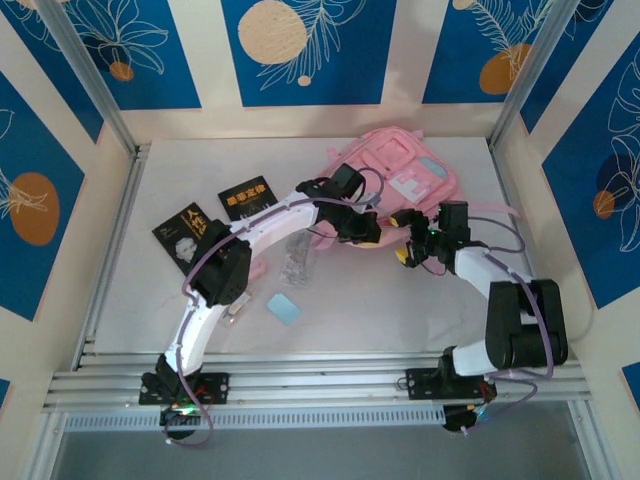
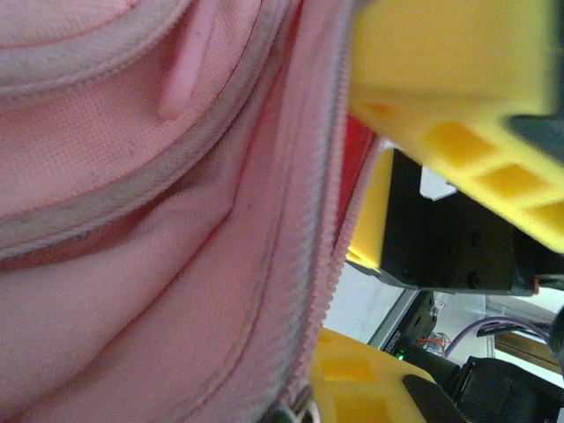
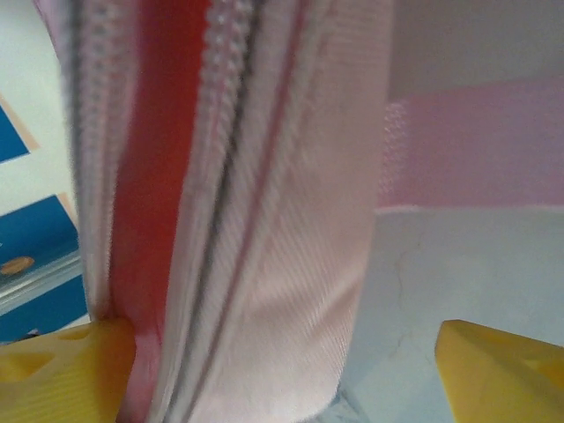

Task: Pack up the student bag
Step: Unzip the student bag at the top-right of the table.

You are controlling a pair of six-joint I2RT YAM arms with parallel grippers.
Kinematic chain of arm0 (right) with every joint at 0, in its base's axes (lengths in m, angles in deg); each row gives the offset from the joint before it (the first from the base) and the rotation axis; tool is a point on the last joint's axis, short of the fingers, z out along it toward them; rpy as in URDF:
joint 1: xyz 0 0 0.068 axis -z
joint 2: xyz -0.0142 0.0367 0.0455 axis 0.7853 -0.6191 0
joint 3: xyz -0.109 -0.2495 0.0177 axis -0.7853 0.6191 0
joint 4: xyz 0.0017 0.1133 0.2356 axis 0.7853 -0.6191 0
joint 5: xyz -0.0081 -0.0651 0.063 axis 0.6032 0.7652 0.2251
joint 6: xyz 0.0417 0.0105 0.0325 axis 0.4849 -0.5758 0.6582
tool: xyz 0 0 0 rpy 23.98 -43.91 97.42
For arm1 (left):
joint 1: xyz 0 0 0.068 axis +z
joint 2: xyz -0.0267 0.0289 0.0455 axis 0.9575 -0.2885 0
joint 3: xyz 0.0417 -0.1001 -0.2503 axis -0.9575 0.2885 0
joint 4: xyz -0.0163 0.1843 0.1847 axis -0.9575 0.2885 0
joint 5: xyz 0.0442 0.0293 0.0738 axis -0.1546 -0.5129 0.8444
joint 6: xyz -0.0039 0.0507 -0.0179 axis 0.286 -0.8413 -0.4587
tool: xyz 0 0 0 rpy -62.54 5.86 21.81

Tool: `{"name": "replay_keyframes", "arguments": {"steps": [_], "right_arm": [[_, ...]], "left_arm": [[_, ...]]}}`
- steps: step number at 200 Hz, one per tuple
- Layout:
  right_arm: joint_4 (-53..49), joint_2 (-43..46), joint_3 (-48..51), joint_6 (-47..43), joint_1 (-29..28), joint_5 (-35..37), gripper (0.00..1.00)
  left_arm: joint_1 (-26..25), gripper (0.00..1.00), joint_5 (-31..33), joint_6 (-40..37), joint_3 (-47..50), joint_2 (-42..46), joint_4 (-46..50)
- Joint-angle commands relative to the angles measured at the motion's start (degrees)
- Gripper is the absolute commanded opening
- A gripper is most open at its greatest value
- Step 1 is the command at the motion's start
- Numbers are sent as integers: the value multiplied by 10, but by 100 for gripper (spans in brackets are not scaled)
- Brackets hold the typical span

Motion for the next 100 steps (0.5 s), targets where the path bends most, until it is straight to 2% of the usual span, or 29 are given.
{"name": "replay_keyframes", "arguments": {"steps": [1,14,29,46,78,100], "right_arm": [[73,-32,-33,16,-14,25,70],[77,-49,-35,15,-14,16,41],[69,-49,-33,8,-9,9,1],[8,-33,-46,-38,3,5,0],[-176,-32,-121,-220,30,-15,0],[-250,-45,-149,-314,55,-39,0]], "left_arm": [[-9,0,-44,4,-5,50,-2],[-7,0,-46,5,-10,50,-2],[-1,0,-42,-2,-16,47,7],[20,0,-19,-30,-25,41,53],[87,0,75,-143,-34,40,190],[137,0,126,-200,-43,31,255]]}}
